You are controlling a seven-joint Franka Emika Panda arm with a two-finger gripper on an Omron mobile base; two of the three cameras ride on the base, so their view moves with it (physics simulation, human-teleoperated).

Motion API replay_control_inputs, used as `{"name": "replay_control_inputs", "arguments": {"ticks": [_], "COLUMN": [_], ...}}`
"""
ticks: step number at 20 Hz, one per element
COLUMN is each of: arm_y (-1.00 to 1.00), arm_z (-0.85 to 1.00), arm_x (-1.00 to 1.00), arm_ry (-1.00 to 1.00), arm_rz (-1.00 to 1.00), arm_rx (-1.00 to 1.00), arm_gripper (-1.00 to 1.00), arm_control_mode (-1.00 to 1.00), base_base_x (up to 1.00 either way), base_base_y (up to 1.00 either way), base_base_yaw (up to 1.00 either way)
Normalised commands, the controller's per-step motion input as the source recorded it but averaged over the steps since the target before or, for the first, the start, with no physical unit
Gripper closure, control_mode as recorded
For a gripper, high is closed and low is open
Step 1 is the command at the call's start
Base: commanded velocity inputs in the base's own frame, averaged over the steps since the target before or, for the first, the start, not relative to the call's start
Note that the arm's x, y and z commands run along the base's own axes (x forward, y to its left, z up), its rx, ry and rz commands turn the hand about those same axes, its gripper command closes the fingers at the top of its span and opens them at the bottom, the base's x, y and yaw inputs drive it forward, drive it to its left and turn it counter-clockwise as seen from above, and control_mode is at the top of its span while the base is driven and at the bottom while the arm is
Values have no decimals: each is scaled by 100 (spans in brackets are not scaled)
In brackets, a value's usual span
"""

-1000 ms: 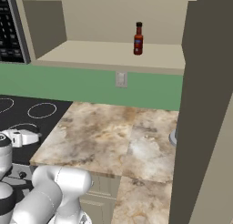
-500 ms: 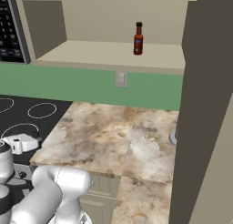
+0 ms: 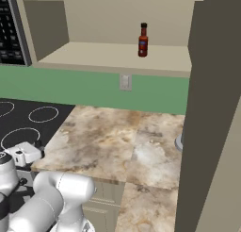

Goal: Take 2 condiments from the cabinet and move them on the counter near the stove.Make sure the condiments are lined up with each other, next to each other.

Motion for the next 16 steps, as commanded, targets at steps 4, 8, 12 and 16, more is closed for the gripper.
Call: {"name": "replay_control_inputs", "arguments": {"ticks": [4,8,12,16], "arm_y": [0,0,0,0], "arm_z": [-14,-9,-5,-9], "arm_x": [0,0,0,0], "arm_ry": [-3,-1,0,0], "arm_rz": [0,0,0,0], "arm_rx": [0,0,0,0], "arm_gripper": [100,100,100,100], "arm_control_mode": [-100,-100,-100,-100], "base_base_x": [0,0,0,0], "base_base_y": [0,0,0,0], "base_base_yaw": [0,0,0,0]}}
